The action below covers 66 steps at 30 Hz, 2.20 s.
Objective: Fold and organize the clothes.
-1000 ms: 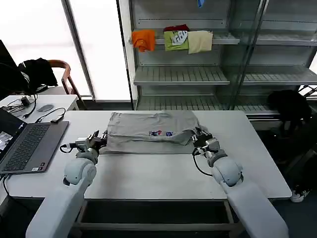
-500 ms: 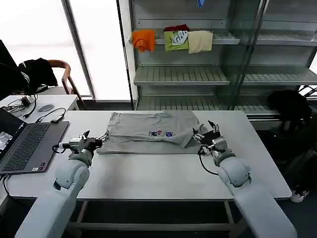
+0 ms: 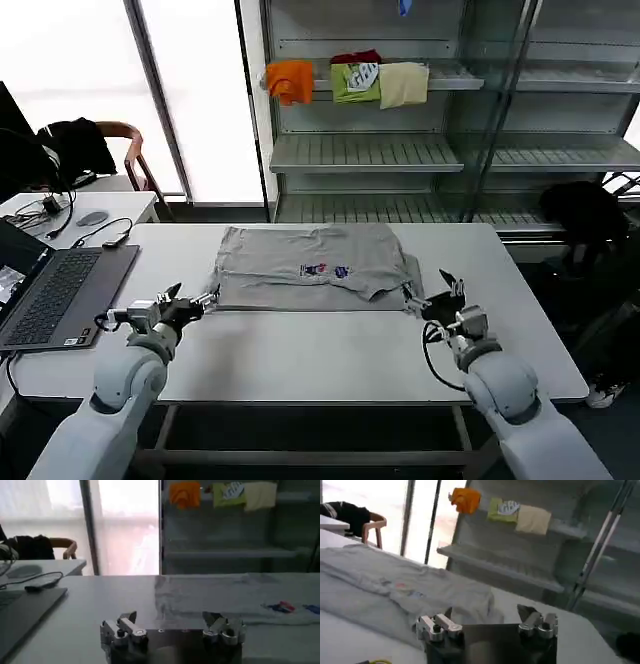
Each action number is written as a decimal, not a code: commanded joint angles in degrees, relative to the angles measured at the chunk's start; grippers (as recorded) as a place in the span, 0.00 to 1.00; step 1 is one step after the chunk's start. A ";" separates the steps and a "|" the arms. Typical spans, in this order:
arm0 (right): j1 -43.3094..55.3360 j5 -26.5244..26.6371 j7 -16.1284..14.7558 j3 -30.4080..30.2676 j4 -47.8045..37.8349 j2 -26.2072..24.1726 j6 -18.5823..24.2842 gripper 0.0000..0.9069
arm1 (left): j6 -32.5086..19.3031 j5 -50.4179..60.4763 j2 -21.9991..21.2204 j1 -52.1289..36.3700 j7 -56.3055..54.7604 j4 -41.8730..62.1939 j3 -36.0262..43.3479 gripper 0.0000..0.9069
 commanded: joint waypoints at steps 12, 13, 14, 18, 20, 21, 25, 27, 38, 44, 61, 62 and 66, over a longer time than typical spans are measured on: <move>0.39 3.77 -1.72 -0.18 -4.15 0.92 -0.95 1.00 | -0.03 -3.52 0.33 -2.64 2.87 8.45 -1.51 1.00; 0.81 3.38 -1.90 -0.46 -4.71 1.24 -0.65 1.00 | -0.32 -3.48 0.32 -2.84 3.01 9.24 -1.51 1.00; 1.49 3.10 -2.05 -0.77 -5.20 1.54 -0.41 1.00 | -0.51 -3.45 0.32 -3.03 3.14 10.15 -1.52 1.00; 3.32 2.21 -2.39 -1.60 -6.76 2.73 0.09 1.00 | -0.89 -3.39 0.19 -3.51 3.42 11.79 -1.50 0.99; 4.13 1.74 -2.71 -1.88 -7.55 3.04 0.48 1.00 | -0.95 -3.23 -0.09 -3.82 3.45 12.56 -1.25 0.90; 4.44 1.66 -2.71 -1.94 -7.76 3.14 0.59 0.99 | -0.98 -3.10 -0.14 -3.95 3.54 13.10 -1.13 0.88; 5.92 1.39 -3.02 -2.27 -9.08 3.58 0.82 0.83 | -1.19 -2.78 -0.61 -3.33 3.70 12.22 -0.56 0.76; 6.35 1.37 -3.22 -2.54 -9.67 3.65 0.86 0.68 | -1.16 -2.69 -0.76 -2.86 3.85 11.44 -0.37 0.59; 7.51 0.94 -4.80 -3.13 -13.01 4.26 1.09 0.41 | -0.79 -2.47 -0.85 -2.41 4.34 10.95 0.14 0.34; 7.97 1.77 -5.22 -3.03 -14.28 4.15 0.95 0.16 | -0.73 -2.39 -0.90 -2.37 4.52 10.93 0.56 0.02; 6.58 4.37 -4.68 -2.87 -7.47 1.28 -0.34 0.00 | 1.15 -2.63 1.12 -1.54 2.40 5.07 0.31 0.00; 6.22 4.77 -4.63 -2.82 -6.30 0.55 -0.72 0.00 | 1.49 -2.74 1.25 -1.31 2.08 4.55 0.10 0.00; 3.65 5.53 -2.94 -2.30 -1.09 -2.91 -4.12 0.00 | 2.98 -4.16 2.88 1.53 -0.22 -0.34 -1.90 0.00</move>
